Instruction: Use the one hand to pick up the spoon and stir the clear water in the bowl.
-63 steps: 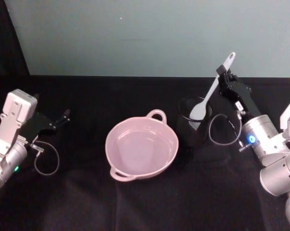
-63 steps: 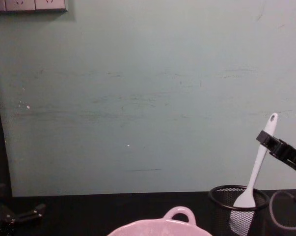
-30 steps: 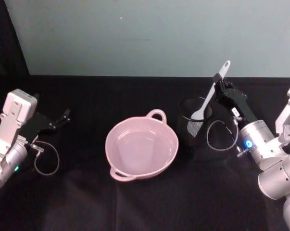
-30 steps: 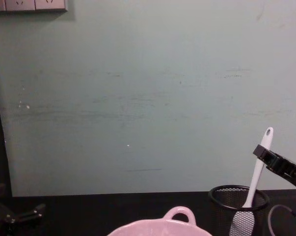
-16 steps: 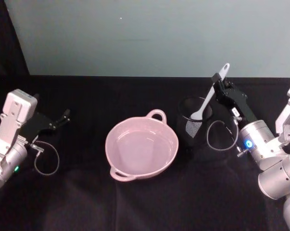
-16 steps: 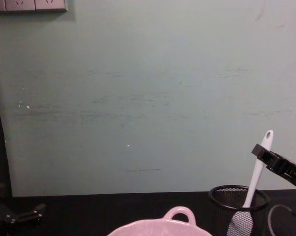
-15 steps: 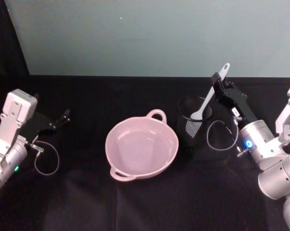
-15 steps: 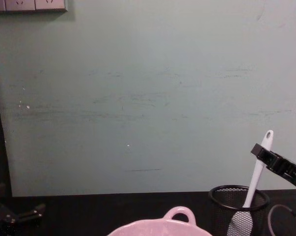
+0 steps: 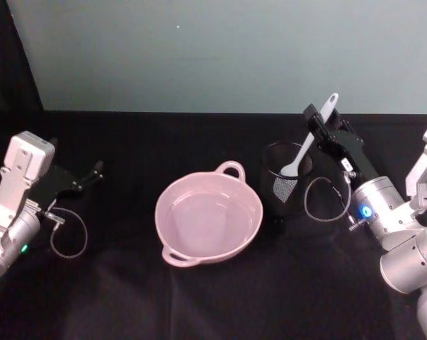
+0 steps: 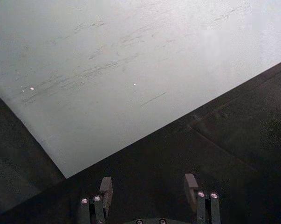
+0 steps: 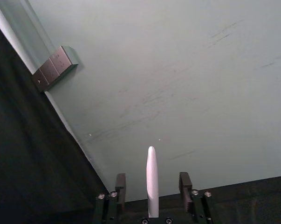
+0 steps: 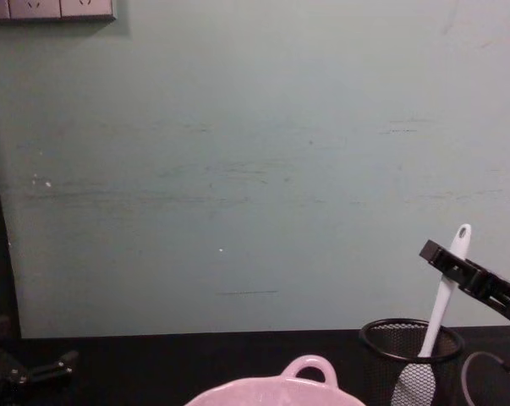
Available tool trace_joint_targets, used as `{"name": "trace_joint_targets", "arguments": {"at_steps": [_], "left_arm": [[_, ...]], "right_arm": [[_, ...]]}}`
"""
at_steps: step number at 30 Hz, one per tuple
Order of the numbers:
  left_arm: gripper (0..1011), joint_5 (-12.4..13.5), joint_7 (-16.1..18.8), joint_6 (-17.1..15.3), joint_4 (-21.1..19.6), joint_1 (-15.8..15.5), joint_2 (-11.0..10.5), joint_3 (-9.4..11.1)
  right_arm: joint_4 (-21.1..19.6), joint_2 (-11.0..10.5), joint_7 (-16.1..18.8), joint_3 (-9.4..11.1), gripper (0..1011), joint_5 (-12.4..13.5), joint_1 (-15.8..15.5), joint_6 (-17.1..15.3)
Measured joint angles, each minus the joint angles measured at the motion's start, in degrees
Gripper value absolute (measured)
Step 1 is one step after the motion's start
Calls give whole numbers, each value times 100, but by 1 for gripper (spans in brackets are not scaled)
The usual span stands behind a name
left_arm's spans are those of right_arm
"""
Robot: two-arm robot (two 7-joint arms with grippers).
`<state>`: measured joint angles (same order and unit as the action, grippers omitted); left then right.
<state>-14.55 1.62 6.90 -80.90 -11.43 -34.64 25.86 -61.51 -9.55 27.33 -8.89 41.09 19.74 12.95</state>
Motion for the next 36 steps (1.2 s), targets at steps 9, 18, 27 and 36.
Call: {"name": "trace_joint_targets", "arguments": {"at_steps": [9, 18, 27, 36], "left_arm": [[1011, 0, 0, 0, 0, 0, 0, 0], [1011, 0, 0, 0, 0, 0, 0, 0], [1011, 0, 0, 0, 0, 0, 0, 0], [1011, 0, 0, 0, 0, 0, 0, 0]], "right_arm": [[-4, -9, -5, -6, 961, -7, -1, -10], [-213, -142, -255, -8, 1002, -271, -135, -77], [-881, -306, -806, 51, 1002, -814, -547, 6], [-1589, -473, -1293, 207, 1002, -1504, -1142, 184]]}}
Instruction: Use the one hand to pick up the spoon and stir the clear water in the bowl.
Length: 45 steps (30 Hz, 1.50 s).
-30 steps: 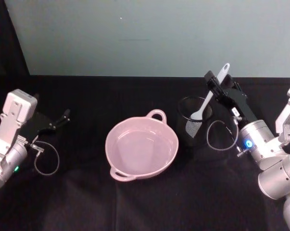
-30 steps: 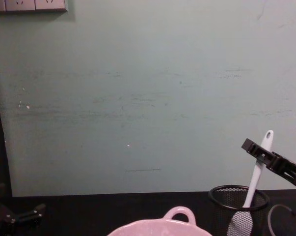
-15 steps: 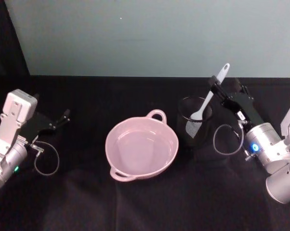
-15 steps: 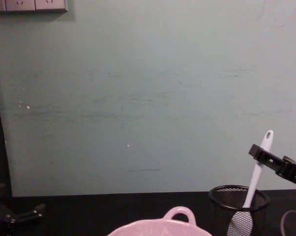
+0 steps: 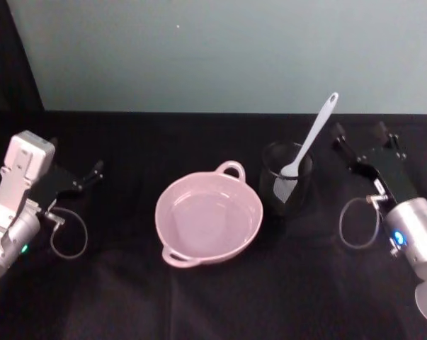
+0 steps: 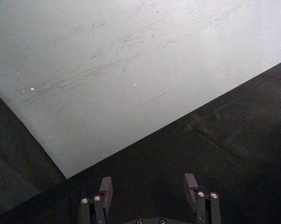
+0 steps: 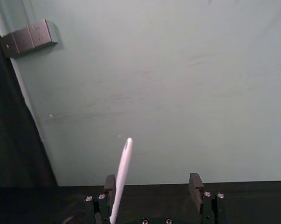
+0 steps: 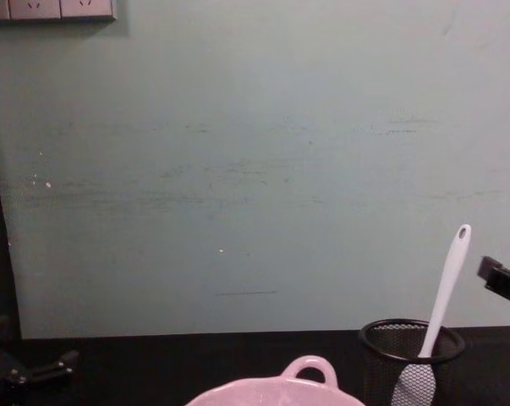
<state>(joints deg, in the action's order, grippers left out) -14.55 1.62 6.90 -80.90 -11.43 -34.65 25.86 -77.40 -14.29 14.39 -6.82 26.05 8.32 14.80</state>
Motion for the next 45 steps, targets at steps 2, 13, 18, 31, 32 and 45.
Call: {"name": "trace_joint_targets", "arguments": {"at_steps": [2, 13, 18, 31, 32, 45], "left_arm": [[1011, 0, 0, 0, 0, 0, 0, 0], [1011, 0, 0, 0, 0, 0, 0, 1], [1011, 0, 0, 0, 0, 0, 1, 0], [1011, 0, 0, 0, 0, 0, 0, 0], [1011, 0, 0, 0, 0, 0, 0, 0], [1011, 0, 0, 0, 0, 0, 0, 0]], "right_arm": [[-83, -35, -96, 35, 1003, -174, -108, 58], [-142, -171, -425, 150, 1003, -1048, -481, 372], [69, -129, -518, 204, 1003, -1285, -559, 499], [306, -53, -377, 274, 1003, -1240, -520, 530], [305, -53, -381, 274, 1003, -1243, -522, 530], [280, -62, -410, 263, 1003, -1280, -536, 536]]}}
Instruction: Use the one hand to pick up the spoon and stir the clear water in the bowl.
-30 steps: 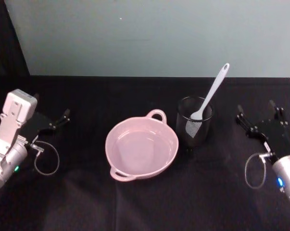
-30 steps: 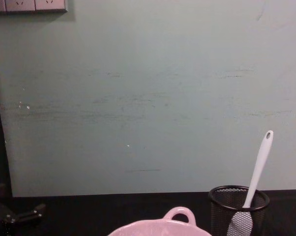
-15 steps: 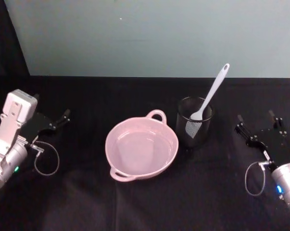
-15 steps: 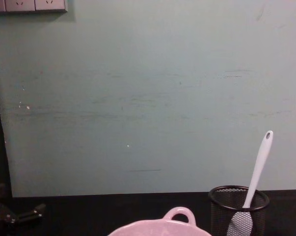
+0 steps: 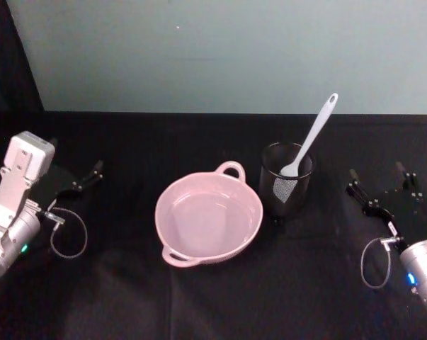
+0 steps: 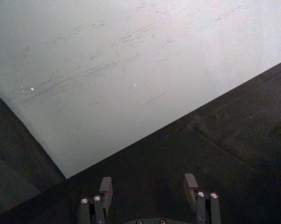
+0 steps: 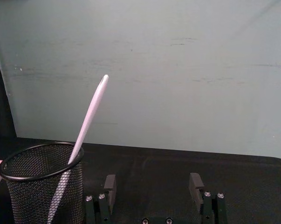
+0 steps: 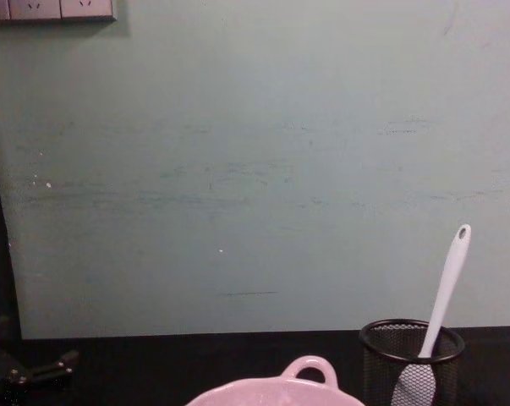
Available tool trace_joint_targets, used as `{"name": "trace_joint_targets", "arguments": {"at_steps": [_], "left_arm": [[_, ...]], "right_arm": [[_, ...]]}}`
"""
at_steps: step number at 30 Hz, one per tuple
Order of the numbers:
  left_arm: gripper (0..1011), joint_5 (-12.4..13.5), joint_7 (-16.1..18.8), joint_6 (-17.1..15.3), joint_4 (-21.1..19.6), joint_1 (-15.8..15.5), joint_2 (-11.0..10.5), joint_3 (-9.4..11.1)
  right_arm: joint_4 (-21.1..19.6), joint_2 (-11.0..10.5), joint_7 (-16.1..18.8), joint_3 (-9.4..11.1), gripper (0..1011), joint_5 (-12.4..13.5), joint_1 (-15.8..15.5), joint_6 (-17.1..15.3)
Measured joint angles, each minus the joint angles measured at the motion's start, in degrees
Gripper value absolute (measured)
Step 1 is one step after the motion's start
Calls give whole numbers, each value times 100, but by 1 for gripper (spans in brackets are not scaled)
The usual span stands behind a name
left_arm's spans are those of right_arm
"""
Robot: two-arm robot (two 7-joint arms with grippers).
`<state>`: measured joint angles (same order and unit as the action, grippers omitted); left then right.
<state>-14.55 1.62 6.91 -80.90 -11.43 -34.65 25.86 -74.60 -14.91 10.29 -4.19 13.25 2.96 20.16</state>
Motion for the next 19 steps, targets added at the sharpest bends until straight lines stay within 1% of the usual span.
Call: {"name": "trace_joint_targets", "arguments": {"at_steps": [19], "left_arm": [[1011, 0, 0, 0, 0, 0, 0, 0]], "right_arm": [[-11, -6, -18, -5, 1004, -14, -8, 2]]}}
